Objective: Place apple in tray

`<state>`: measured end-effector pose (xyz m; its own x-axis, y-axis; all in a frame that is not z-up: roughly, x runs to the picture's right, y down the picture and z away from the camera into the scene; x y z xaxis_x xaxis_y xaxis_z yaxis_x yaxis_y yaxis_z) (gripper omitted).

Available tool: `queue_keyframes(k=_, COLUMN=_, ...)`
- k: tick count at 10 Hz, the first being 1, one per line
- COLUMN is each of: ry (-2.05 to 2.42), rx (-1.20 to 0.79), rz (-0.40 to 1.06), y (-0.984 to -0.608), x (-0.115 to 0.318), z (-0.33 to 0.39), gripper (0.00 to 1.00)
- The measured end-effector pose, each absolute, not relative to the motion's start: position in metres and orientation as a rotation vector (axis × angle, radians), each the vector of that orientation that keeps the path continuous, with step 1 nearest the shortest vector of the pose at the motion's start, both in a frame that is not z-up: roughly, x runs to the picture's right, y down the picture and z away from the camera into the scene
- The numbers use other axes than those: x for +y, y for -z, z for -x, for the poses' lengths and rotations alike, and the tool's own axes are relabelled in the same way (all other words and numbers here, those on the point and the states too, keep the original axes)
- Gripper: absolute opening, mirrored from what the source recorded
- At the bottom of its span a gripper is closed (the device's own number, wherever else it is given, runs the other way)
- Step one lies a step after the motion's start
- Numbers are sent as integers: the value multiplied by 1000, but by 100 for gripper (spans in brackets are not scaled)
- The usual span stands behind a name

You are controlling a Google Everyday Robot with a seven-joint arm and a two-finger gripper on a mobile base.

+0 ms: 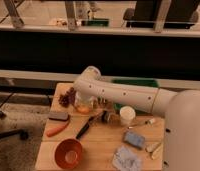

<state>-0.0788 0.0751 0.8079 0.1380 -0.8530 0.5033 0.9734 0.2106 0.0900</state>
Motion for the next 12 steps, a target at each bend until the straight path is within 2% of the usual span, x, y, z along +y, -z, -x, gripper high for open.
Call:
queue_keyframes(k=2, ry=1245, rx=-487, rz=306, y=-808, x=57, z=68, gripper=0)
queue_keyframes(k=7, ry=821, rx=-372, rz=343, y=-836, x=-6, z=35, gripper=0)
queue_keyframes(k=12, ry=599, rx=-285, rz=338, y=-867, x=-44, z=11, gripper=0)
